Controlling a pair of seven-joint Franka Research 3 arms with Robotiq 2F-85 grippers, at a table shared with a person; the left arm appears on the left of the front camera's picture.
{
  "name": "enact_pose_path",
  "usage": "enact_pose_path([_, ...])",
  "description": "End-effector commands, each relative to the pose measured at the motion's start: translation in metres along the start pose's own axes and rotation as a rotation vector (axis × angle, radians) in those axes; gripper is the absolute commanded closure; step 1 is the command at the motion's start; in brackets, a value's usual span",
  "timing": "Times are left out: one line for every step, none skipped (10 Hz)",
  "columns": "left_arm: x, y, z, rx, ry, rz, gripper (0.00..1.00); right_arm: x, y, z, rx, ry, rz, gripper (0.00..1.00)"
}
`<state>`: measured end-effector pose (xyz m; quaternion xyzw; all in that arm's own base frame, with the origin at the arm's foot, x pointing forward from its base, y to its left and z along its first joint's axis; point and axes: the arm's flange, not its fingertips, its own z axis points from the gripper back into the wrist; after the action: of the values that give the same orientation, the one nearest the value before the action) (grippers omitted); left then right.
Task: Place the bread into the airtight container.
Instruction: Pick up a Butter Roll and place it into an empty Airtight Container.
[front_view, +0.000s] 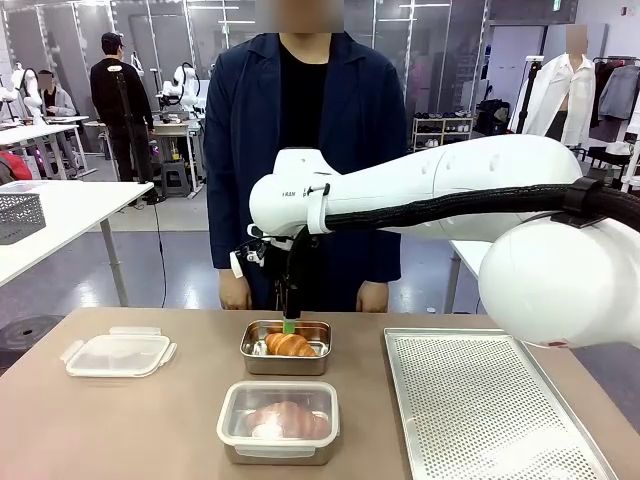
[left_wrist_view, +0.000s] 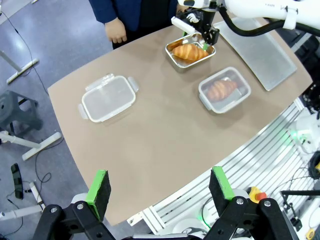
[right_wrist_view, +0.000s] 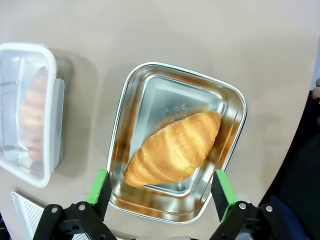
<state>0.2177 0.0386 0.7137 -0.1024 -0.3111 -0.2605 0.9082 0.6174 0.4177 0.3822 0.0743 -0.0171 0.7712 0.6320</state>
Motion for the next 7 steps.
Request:
enact_pose_path([0.001,-0.0003,0.0004,-0.005,-0.002,-0.007,0.0,0.0013,-0.0016,-0.0004,-0.013,-0.006,-0.032,0.0])
enact_pose_path([0.001,-0.0003,0.0004,-0.005,-0.002,-0.007,0.0,0.0013,-0.0016,-0.0004,-0.013,-0.006,-0.032,0.0])
enact_pose_path([0.001,-0.0003,0.0004,-0.005,-0.002,-0.007,0.0,0.0013,-0.0016,-0.0004,-0.013,-0.006,-0.032,0.0])
enact_pose_path([0.001,-0.0003,0.0004,-0.005,-0.002,-0.007,0.0,0.0013,-0.0016,-0.0004,-0.013,-0.006,-0.032,0.0])
enact_pose_path([0.001,-0.0003,0.0004,-0.005,-0.002,-0.007,0.0,0.0013,-0.0016,-0.0004,-0.013,-0.006,-0.032,0.0])
enact_pose_path([0.001,-0.0003,0.0004,-0.005,-0.002,-0.007,0.0,0.0013,-0.0016,-0.0004,-0.013,-0.006,-0.032,0.0])
enact_pose_path([0.001,-0.0003,0.0004,-0.005,-0.002,-0.007,0.0,0.0013,-0.0016,-0.0004,-0.013,-0.006,-0.032,0.0])
